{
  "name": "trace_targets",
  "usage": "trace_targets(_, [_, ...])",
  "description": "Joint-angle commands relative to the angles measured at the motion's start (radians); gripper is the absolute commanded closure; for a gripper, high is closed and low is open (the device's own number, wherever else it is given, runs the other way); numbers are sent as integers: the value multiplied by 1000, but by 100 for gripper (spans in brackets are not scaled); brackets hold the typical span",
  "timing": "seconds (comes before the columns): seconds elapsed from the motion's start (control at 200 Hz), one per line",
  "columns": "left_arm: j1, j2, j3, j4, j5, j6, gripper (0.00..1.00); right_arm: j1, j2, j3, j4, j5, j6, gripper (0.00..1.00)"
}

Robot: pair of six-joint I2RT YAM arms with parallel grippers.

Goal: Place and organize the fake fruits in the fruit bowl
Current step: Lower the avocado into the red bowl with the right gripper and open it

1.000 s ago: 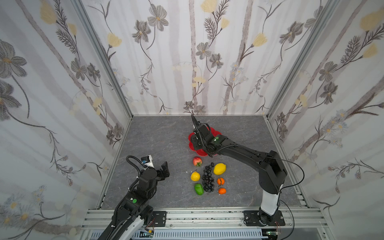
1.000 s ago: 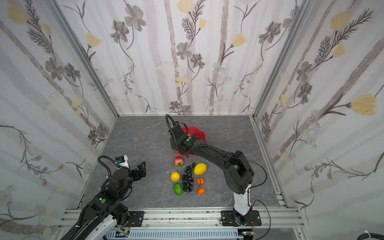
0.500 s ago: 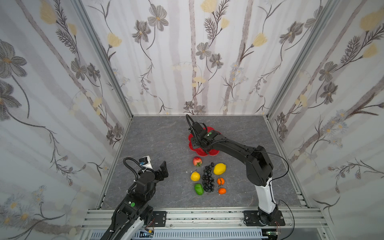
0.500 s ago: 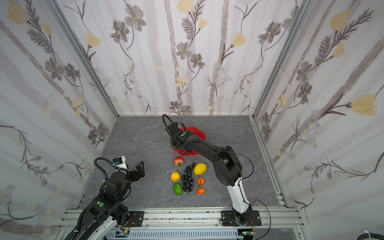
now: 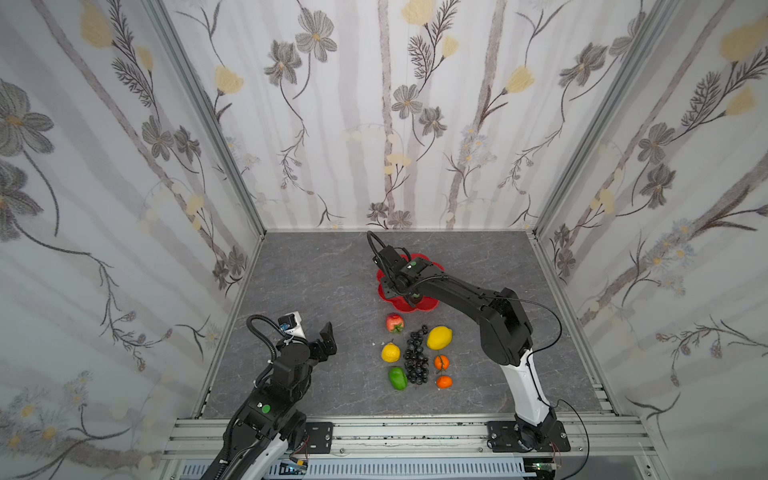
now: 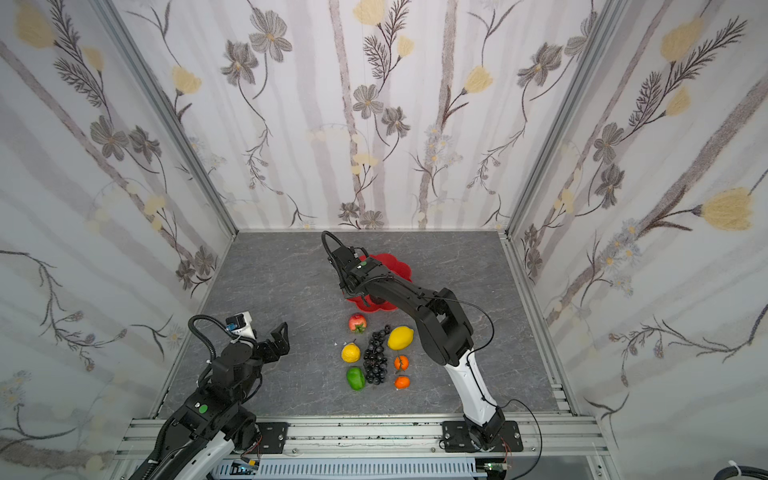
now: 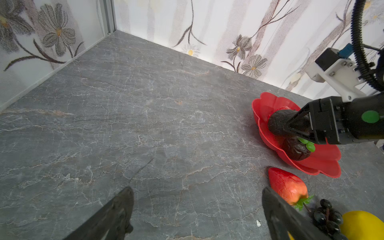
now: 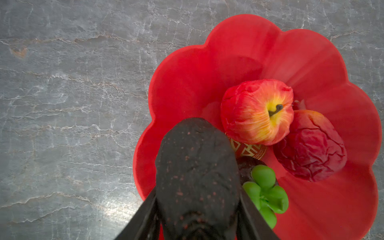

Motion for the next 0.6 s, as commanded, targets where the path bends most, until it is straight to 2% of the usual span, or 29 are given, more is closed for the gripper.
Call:
trace_targets(0.0, [1, 0, -2, 33, -27, 0, 3, -2, 17, 20, -14, 31, 14, 55])
trace_targets(0.595, [1, -4, -3, 32, -37, 5, 3, -6, 73, 71, -60, 25, 19, 52])
